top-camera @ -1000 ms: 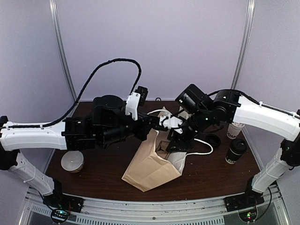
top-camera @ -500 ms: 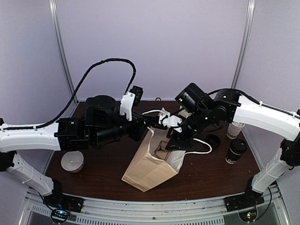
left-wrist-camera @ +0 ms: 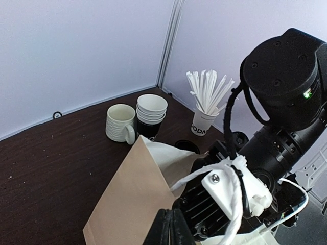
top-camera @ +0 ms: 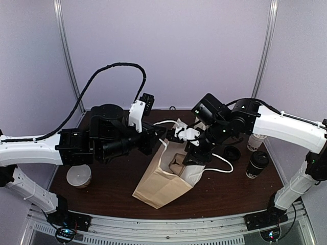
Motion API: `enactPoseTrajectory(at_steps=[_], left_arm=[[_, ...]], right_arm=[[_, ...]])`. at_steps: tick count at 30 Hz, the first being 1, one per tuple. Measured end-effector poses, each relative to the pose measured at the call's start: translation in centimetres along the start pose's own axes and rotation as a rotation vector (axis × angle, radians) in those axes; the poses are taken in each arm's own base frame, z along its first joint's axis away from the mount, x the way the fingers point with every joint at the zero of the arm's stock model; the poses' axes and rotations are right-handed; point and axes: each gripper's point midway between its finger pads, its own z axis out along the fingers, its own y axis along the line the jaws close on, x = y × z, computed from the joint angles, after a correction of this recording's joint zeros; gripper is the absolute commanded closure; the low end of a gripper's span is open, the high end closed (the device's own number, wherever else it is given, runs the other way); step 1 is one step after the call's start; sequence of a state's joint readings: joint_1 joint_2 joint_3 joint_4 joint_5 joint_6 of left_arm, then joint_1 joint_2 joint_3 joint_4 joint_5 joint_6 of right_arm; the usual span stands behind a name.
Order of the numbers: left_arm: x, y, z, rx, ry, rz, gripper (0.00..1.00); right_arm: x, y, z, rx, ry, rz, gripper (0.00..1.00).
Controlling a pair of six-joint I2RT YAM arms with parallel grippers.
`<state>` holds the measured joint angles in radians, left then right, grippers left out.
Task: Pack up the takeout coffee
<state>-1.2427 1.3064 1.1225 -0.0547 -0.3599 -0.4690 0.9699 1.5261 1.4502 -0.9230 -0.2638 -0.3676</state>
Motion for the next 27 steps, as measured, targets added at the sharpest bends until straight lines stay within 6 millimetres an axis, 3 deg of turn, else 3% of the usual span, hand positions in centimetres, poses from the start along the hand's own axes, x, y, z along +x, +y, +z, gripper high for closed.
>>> enactPoseTrajectory(at_steps=[13,27], left_arm=[[-0.2,-0.7,0.2,0.037,-0.011,0.012,1.00],[-0.1,-0.7,0.3,0.036,-0.009,0.020,1.00]], right_arm=[[-0.2,-0.6,1.7,0.020,-0.005,0.014,0.38],[-1.0,-1.1,4.0,0.004,0.001,0.027,0.43]])
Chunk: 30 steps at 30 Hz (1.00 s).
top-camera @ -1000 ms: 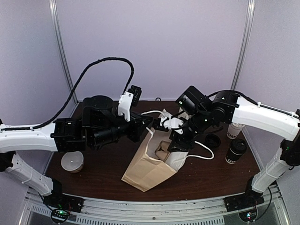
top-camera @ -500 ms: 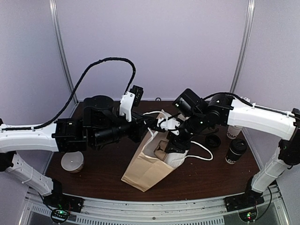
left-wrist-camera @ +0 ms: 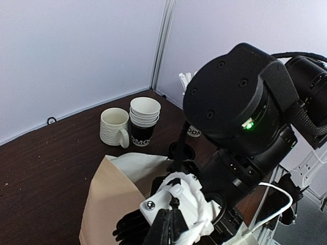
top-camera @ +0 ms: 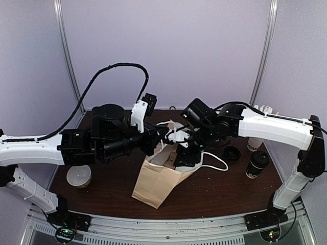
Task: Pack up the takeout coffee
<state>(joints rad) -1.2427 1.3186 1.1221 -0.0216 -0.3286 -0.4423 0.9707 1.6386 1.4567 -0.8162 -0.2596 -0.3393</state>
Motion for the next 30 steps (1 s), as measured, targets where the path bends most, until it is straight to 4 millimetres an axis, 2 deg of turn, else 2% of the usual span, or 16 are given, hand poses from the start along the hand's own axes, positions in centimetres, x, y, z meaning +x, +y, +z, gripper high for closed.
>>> enactPoseTrajectory(at_steps=[4,8,12,17,26,28,30], left_arm=[[-0.2,-0.1,0.0,0.002,-0.008,0.001,1.00],[-0.2,-0.1,0.0,0.004,-0.014,0.005,1.00],[-0.2,-0.1,0.0,0.004,-0.014,0.011,1.00],[-0.3,0.0,0.0,0.001,-0.018,0.018,1.00],[-2.0,0.1,-0.2,-0.017,-0.085,0.025,1.00],[-2.0,0.3,-0.2,-0.027,-0.085,0.035,1.00],[-1.8,0.5,-0.2,-0.036,-0.080,0.046,1.00]], right_arm=[[0.2,0.3,-0.2,-0.020,0.019,0.011,0.58],[0.5,0.6,-0.5,-0.033,0.037,0.018,0.68],[0.6,0.8,-1.1,-0.038,0.043,0.016,0.73],[0.1,1.0,-2.8,-0.043,0.024,0.009,0.75],[0.1,1.9,-5.2,-0.076,0.022,-0.022,0.77],[-0.2,2.2,-5.8,-0.086,0.009,-0.028,0.77],[-0.8,2.2,-6.5,-0.087,-0.018,-0.043,0.72]])
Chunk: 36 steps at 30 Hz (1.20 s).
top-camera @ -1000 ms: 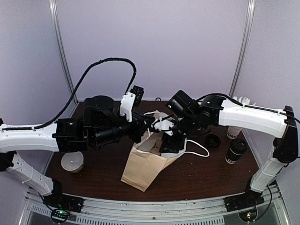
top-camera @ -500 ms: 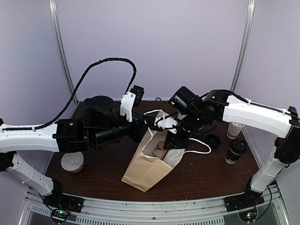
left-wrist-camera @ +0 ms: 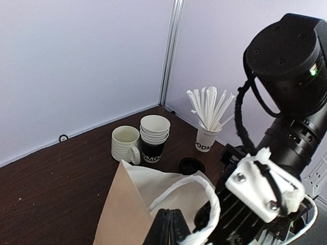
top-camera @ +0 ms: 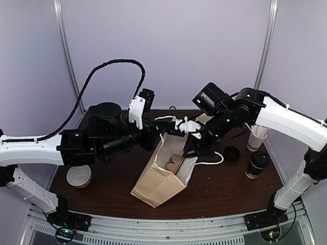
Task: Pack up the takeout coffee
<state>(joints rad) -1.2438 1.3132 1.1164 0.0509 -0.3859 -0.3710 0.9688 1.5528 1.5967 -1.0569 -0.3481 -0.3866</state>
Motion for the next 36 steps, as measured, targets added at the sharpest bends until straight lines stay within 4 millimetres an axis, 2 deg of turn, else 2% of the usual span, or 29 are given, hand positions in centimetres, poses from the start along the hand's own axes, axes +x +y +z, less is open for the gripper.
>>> enactPoseTrajectory(at_steps=[1,3,8,14,23,30,36], left_arm=[[0.0,0.1,0.0,-0.004,-0.001,0.004,1.00],[-0.1,0.4,0.0,-0.022,-0.005,0.011,1.00],[-0.1,1.9,-0.1,-0.111,-0.010,0.011,1.00],[-0.1,2.2,-0.2,-0.124,-0.014,0.005,1.00],[-0.3,0.1,0.1,-0.014,0.001,0.032,1.00],[-0.6,-2.0,0.0,0.107,-0.004,0.074,1.00],[0.2,-3.8,0.2,0.207,0.026,0.086,1.00]], right_arm=[[-0.4,0.1,-0.4,0.000,-0.016,-0.010,0.66],[-0.6,0.3,-1.1,-0.001,-0.036,-0.022,0.60],[-0.8,0.6,-1.9,0.001,-0.056,-0.035,0.58],[0.2,0.9,-1.0,-0.022,-0.030,-0.036,0.58],[0.5,1.2,-0.3,-0.034,-0.019,-0.114,0.59],[3.1,3.5,1.6,-0.098,0.070,-0.269,0.61],[3.9,3.9,2.1,-0.087,0.108,-0.338,0.52]])
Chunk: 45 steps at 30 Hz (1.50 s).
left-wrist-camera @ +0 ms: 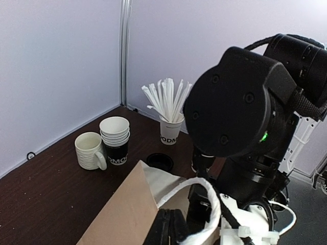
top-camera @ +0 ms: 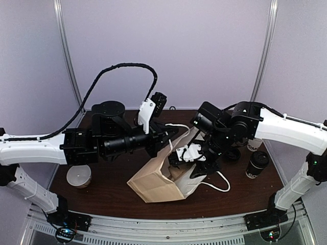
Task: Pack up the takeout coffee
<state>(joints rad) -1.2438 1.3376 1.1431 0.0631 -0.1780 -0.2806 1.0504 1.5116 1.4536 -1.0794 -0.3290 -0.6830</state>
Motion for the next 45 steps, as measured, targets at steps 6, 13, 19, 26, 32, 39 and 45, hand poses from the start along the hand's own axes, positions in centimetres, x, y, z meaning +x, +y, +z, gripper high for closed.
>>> enactPoseTrajectory(at_steps=[6,13,19,26,32,39,45], left_arm=[[0.9,-1.4,0.9,0.072,0.033,0.003,1.00],[1.0,-1.5,1.2,0.080,0.037,0.003,1.00],[1.0,-0.1,0.2,0.007,0.013,0.001,1.00],[1.0,0.5,0.0,-0.021,0.007,0.001,1.00],[1.0,0.6,0.0,-0.022,0.008,0.001,1.00],[1.0,1.1,0.0,-0.031,0.008,-0.001,1.00],[1.1,1.7,0.0,-0.044,0.009,-0.003,1.00]], right_arm=[[0.6,-0.7,0.5,0.066,0.055,-0.073,0.44],[0.8,-1.6,1.8,0.115,0.092,-0.134,0.40],[1.7,-2.3,3.4,0.137,0.131,-0.157,0.33],[2.0,-3.8,5.0,0.183,0.169,-0.196,0.26],[1.9,-5.0,5.1,0.239,0.188,-0.240,0.28],[1.9,-7.4,5.7,0.367,0.214,-0.289,0.51],[1.2,-9.2,5.6,0.459,0.211,-0.288,0.76]])
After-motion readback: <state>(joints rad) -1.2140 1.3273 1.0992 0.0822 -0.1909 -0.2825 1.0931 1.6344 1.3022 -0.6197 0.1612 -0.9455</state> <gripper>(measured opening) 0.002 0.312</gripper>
